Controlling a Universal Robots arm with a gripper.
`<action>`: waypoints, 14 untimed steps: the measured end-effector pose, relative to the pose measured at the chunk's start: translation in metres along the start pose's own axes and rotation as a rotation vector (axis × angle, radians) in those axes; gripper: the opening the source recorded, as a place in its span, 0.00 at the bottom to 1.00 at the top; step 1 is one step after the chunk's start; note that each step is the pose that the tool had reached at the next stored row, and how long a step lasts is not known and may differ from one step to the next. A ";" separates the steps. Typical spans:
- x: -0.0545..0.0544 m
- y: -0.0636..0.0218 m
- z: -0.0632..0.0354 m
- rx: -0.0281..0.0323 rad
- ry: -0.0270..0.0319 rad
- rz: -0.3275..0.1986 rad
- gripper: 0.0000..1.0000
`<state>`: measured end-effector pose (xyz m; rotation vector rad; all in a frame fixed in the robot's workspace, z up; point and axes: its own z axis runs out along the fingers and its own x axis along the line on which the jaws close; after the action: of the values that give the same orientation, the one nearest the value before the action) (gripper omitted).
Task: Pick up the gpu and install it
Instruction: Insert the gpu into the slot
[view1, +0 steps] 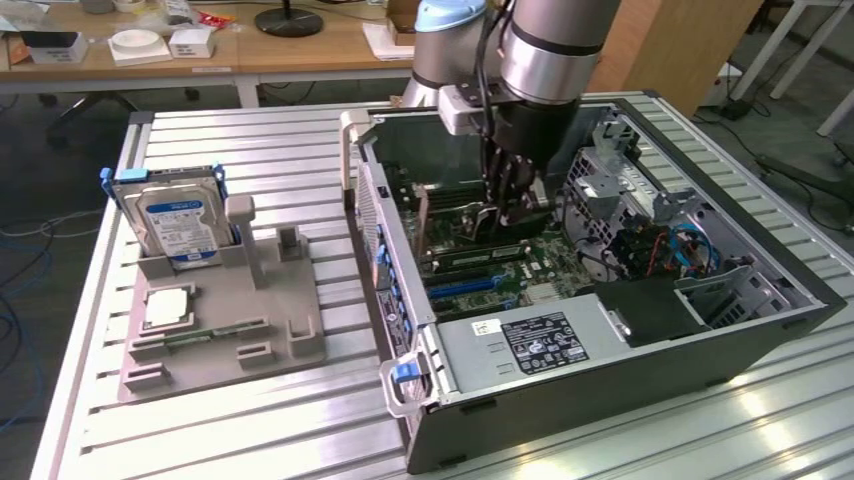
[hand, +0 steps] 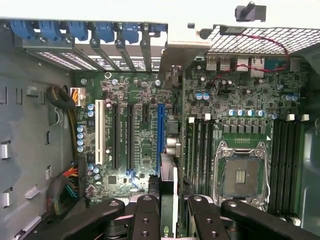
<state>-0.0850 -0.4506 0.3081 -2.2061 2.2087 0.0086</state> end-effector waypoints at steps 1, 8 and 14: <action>0.001 0.0000 0.0004 0.0000 -0.0001 0.000 0.27; 0.003 0.0001 0.0055 0.0000 0.0000 0.000 0.27; 0.004 0.0004 0.0131 0.0000 -0.0001 0.000 0.27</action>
<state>-0.0852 -0.4546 0.2949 -2.2060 2.2088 0.0086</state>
